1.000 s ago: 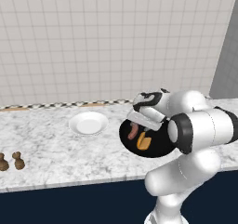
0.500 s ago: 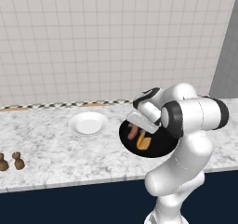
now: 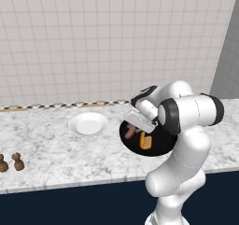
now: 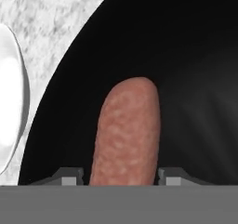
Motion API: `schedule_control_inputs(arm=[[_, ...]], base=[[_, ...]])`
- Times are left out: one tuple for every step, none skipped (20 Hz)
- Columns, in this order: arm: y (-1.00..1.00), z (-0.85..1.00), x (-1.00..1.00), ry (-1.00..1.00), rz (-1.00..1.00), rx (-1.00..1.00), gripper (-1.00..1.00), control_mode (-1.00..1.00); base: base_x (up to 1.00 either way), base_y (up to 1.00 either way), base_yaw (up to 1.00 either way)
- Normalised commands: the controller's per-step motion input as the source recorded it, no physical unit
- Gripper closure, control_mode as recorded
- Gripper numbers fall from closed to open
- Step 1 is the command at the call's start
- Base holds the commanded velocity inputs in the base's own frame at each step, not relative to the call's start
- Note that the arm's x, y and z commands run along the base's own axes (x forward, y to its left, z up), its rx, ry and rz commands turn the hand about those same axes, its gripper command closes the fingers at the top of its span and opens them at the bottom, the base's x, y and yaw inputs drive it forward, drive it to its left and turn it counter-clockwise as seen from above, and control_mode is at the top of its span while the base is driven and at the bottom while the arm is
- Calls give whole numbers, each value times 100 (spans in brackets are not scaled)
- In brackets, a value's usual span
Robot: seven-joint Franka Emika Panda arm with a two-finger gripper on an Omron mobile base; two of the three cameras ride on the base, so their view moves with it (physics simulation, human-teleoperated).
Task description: Place one bun and one sausage from the bowl on each plate.
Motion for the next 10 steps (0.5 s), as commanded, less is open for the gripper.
schedule_control_inputs(arm=[[5, 7, -44, -8, 3, 3, 100, -100], [1, 29, -56, -13, 3, 1, 100, -100], [2, 71, -65, -19, 2, 0, 100, -100], [3, 100, -70, -21, 1, 0, 100, -100], [14, 100, -71, -21, 0, 0, 100, -100], [34, 100, -59, -18, 0, 0, 100, -100], [62, 100, -38, -9, 0, 0, 100, -100], [81, 100, -14, -2, 0, 0, 100, -100], [98, 100, 0, 0, 0, -3, 100, -100], [100, 100, 0, 0, 0, -7, 100, -100]], base=[[0, 0, 0], [0, 0, 0], [0, 0, 0], [0, 0, 0], [0, 0, 0], [0, 0, 0], [0, 0, 0], [0, 0, 0], [0, 0, 0], [0, 0, 0]])
